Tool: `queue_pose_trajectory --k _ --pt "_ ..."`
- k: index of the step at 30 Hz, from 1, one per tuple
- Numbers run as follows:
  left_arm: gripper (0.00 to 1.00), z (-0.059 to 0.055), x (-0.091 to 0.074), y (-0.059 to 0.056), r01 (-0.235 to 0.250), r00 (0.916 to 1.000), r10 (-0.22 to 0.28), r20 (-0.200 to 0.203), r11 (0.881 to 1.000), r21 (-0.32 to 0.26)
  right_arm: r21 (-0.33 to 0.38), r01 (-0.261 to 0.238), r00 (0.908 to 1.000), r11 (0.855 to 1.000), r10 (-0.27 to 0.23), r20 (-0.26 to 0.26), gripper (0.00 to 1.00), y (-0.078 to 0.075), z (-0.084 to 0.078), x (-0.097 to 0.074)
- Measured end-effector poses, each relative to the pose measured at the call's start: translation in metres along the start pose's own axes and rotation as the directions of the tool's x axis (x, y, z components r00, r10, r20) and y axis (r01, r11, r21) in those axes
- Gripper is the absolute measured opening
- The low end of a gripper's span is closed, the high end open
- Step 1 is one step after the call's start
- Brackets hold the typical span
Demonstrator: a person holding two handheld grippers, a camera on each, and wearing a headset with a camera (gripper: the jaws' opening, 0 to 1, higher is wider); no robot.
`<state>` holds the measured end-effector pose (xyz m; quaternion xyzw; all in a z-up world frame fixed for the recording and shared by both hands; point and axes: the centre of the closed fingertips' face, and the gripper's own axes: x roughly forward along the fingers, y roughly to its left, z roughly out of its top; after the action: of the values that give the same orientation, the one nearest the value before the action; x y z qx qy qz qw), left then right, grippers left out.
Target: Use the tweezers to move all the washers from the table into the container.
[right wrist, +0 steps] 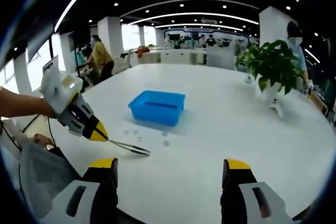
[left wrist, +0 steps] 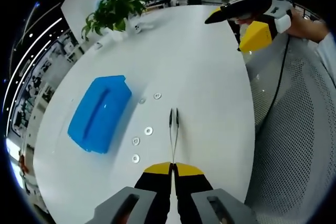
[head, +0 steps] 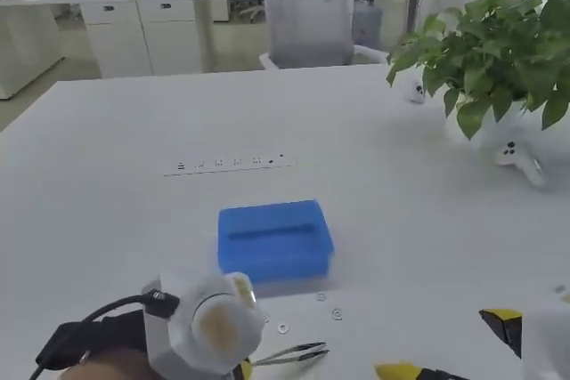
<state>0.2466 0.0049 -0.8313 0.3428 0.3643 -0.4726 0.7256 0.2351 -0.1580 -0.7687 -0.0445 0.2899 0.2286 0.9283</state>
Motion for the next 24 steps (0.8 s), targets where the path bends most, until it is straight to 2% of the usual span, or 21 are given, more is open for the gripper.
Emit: queue_pose_trajectory --k 3,7,9,12,13,15,17,18,19,20,22,23,24 --pt "0.00 0.008 -0.011 -0.007 -0.014 0.9994 0.015 0.033 1.000 -0.004 -0.019 -0.013 0.9999 1.000 0.013 0.009 0.77 0.004 0.002 -0.001" --pt "0.00 0.015 -0.023 -0.015 -0.012 0.9982 0.012 0.059 1.000 -0.002 -0.069 -0.066 0.9975 0.995 0.067 0.022 0.71 0.018 0.006 -0.001" --pt "0.00 0.017 -0.030 -0.019 -0.011 0.9981 0.011 0.061 1.000 0.011 -0.104 -0.082 0.9965 0.991 0.083 0.007 0.69 0.024 0.005 0.001" --pt "0.00 0.021 -0.041 -0.021 -0.018 0.9967 0.017 0.079 1.000 0.015 -0.155 -0.134 0.9909 0.979 0.135 -0.006 0.59 0.040 0.005 0.003" --pt "0.00 0.022 -0.043 -0.022 -0.014 0.9965 0.013 0.082 1.000 0.009 -0.155 -0.162 0.9866 0.975 0.163 -0.009 0.55 0.047 0.005 0.004" --pt "0.00 0.023 -0.049 -0.025 -0.010 0.9958 0.009 0.091 1.000 0.007 -0.136 -0.239 0.9710 0.962 0.237 -0.027 0.49 0.063 0.003 0.005" --pt "0.00 0.023 -0.054 -0.028 -0.011 0.9947 0.008 0.103 1.000 0.029 -0.123 -0.284 0.9587 0.951 0.283 -0.030 0.47 0.078 0.003 0.008" --pt "0.00 0.022 -0.057 -0.030 -0.001 0.9954 -0.002 0.096 1.000 0.032 -0.129 -0.309 0.9509 0.942 0.307 -0.035 0.48 0.086 0.003 0.008" --pt "0.00 0.022 -0.059 -0.032 0.005 0.9955 -0.008 0.094 0.999 0.032 -0.167 -0.349 0.9369 0.922 0.342 -0.074 0.47 0.097 -0.002 0.008" --pt "0.00 0.022 -0.062 -0.035 0.016 0.9952 -0.019 0.095 0.999 0.036 -0.222 -0.363 0.9318 0.905 0.347 -0.105 0.46 0.104 -0.005 0.009" --pt "0.00 0.024 -0.068 -0.040 0.031 0.9945 -0.036 0.098 0.998 0.047 -0.290 -0.389 0.9212 0.875 0.365 -0.134 0.42 0.115 -0.006 0.010" --pt "0.00 0.024 -0.070 -0.041 0.033 0.9943 -0.037 0.099 0.998 0.049 -0.317 -0.425 0.9052 0.848 0.397 -0.151 0.39 0.127 -0.007 0.009" --pt "0.00 0.026 -0.073 -0.043 0.042 0.9938 -0.047 0.101 0.998 0.055 -0.326 -0.443 0.8966 0.835 0.414 -0.157 0.37 0.133 -0.006 0.009"
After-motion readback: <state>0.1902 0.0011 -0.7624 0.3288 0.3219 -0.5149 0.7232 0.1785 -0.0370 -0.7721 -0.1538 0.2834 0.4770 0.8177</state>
